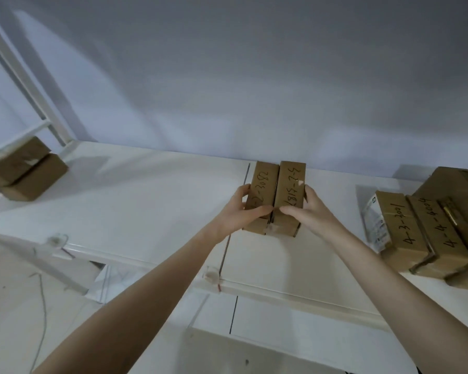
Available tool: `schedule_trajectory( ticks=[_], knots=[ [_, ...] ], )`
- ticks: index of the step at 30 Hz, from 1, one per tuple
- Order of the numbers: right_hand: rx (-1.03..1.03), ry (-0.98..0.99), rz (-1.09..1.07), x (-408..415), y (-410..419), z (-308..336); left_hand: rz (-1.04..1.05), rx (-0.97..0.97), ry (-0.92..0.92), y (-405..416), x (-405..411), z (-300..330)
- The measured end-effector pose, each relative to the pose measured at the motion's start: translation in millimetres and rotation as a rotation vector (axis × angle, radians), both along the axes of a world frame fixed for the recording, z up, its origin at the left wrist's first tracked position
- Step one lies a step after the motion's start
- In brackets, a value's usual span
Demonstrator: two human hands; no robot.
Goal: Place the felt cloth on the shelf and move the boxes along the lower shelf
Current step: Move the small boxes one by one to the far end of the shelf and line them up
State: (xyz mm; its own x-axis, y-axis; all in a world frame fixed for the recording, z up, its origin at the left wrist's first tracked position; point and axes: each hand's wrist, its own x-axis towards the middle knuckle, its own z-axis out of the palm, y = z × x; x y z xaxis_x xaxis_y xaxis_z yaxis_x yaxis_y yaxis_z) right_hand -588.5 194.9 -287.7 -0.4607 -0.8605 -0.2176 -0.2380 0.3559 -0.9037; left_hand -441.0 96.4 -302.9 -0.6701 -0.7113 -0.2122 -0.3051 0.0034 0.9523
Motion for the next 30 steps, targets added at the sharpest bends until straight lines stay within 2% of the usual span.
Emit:
schedule_trajectory(
  ticks=[8,16,23,30],
  knots=[
    [-0.057,-0.028,0.153,82,-70,26,0.158,-0.115,0.014,-51,101,23],
    [0.022,0.029,0.3,189,-158,35,0.252,-0.177,-0.138,-123,220,33],
    [0.027,-0.008,0.334,291,-239,20,0.306,-0.176,-0.164,-197,321,27],
    [0.008,-0.035,0.315,361,-296,-6,0.324,-0.176,-0.206,-260,383,0]
  ],
)
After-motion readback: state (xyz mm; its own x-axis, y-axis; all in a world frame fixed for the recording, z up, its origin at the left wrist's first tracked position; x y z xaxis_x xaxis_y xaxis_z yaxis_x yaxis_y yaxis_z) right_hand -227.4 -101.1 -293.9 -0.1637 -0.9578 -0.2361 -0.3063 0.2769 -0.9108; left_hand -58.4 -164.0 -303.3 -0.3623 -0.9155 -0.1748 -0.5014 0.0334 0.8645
